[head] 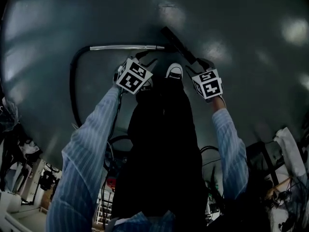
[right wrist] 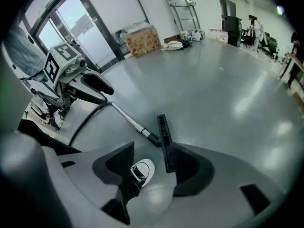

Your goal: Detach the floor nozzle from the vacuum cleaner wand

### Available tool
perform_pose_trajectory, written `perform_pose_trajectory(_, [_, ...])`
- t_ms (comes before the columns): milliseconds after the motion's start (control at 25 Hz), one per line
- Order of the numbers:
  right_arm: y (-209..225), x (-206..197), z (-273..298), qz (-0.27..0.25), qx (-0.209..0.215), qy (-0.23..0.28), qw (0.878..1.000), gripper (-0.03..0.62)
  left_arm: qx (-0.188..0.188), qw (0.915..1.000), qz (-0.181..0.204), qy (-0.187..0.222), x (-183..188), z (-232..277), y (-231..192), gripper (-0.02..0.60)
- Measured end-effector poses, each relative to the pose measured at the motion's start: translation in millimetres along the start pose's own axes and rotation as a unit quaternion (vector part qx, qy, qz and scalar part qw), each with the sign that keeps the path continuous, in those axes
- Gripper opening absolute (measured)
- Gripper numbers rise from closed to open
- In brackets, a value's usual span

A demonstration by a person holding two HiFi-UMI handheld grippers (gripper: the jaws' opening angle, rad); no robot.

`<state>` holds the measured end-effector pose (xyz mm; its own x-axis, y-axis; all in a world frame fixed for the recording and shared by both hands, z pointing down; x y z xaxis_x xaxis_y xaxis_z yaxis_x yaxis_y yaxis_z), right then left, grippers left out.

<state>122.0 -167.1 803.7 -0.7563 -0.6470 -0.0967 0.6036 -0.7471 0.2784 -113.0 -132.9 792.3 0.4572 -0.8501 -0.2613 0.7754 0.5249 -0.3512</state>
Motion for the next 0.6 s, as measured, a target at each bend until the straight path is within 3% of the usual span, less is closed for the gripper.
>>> perform_pose_trajectory(280, [35.6,-8.4,77.9,-0.010,-0.021,-0.031,0.999,0.225,0.023,0.9939,0.068,-0.085,-23.5,100.0,-29.5,0.152])
perform_pose_trajectory(480, [43.9,-11.1,124.8,-0.032,-0.034,-0.063,0.997,0.225,0.041,0.9762,0.152,-0.150,-39.1,160.3,-48.1,0.152])
perform_pose_trajectory(600, [48.8,-7.6,149.3,-0.039,-0.031,-0.070,0.996,0.225,0.059,0.9662,0.181,-0.174,-43.1,190.5,-63.2,0.152])
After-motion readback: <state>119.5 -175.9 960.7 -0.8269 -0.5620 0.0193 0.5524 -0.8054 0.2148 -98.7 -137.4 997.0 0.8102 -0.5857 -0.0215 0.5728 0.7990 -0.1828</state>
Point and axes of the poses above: the fingertips, and each gripper's own axes: z forward along the fingers, y to its right, x out of its top, the point moved 9 cm from there along -z, backward along the fingers, and after that the axes turned 13 degrees about -y, right-handed, at the moved point
